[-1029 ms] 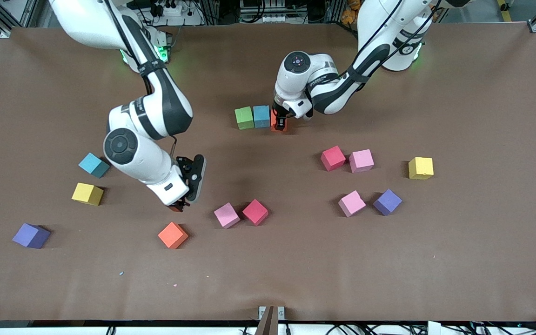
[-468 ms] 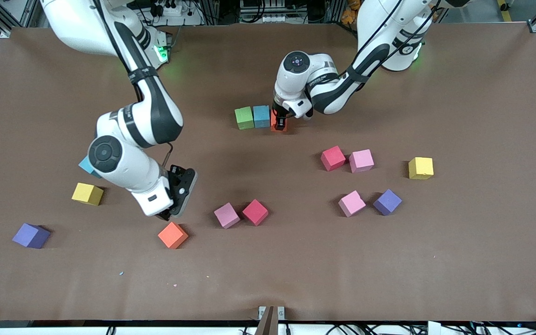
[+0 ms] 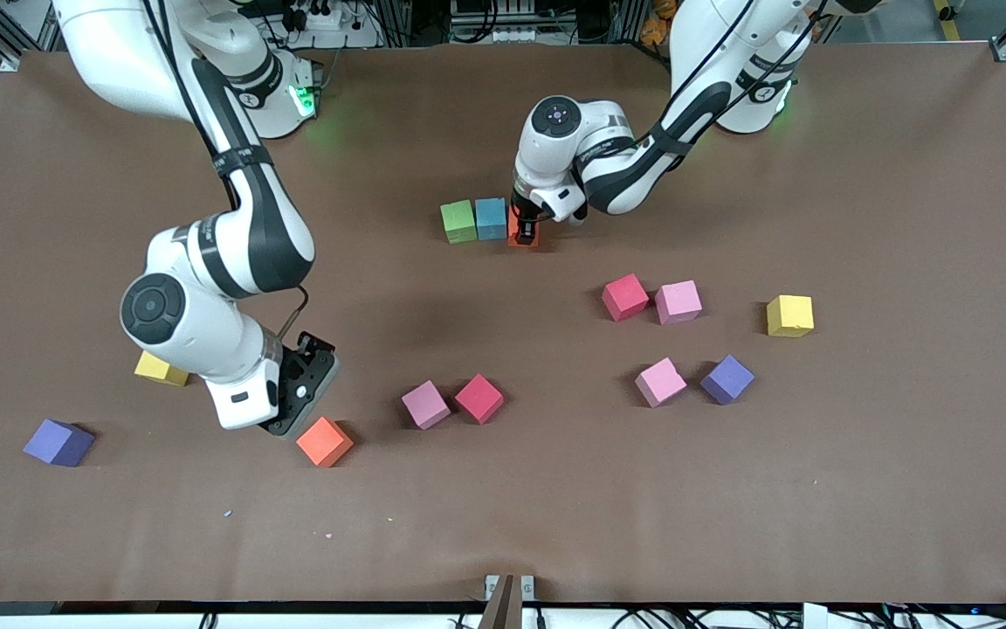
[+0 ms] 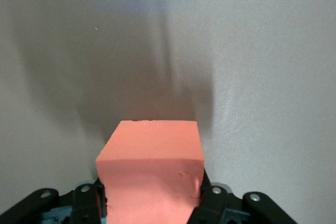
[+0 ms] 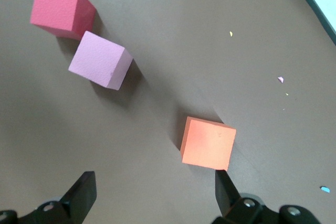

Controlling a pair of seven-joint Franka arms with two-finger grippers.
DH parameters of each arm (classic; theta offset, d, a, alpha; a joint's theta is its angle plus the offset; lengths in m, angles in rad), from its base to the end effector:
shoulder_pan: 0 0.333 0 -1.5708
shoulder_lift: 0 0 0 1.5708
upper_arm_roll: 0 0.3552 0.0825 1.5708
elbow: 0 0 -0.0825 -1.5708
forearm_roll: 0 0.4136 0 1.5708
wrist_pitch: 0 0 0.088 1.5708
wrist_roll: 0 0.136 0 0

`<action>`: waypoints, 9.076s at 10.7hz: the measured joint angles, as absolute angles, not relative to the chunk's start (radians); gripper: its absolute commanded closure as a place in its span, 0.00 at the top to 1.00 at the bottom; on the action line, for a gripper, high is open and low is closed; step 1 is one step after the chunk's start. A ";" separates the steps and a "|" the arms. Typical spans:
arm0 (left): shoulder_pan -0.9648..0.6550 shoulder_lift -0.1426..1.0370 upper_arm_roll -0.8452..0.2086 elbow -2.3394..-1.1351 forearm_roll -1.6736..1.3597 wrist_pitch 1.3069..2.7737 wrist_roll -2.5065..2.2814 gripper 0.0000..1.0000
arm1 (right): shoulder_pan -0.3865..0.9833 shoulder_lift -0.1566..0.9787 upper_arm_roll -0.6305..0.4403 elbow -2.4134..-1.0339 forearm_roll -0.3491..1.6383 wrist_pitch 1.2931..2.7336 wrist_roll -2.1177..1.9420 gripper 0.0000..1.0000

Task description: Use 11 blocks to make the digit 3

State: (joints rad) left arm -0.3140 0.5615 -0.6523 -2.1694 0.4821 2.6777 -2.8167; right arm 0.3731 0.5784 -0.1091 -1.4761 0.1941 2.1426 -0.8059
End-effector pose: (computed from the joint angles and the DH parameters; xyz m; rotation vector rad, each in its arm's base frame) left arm 0.3280 -0.5044 0.1718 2.2194 2.0997 -0.1918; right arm 0.7340 0.2263 0.3407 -2.6871 -1.4551 -0.1809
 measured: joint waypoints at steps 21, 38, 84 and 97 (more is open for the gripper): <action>-0.318 0.564 -0.651 -2.135 0.483 2.605 -2.784 0.00 | 0.324 0.889 -0.109 -1.247 0.194 2.236 -0.625 1.00; -0.335 0.575 -0.650 -2.107 0.413 2.574 -2.770 0.00 | 0.322 0.950 -0.102 -1.223 0.195 2.279 -0.616 0.59; -0.066 0.587 -0.562 -1.894 0.427 2.148 -1.317 1.00 | 0.986 0.399 -0.167 -2.162 0.356 2.642 0.448 0.22; -0.079 0.642 -0.568 -1.909 0.444 2.193 -1.282 0.07 | 0.999 0.399 -0.167 -2.204 0.356 2.700 0.449 0.23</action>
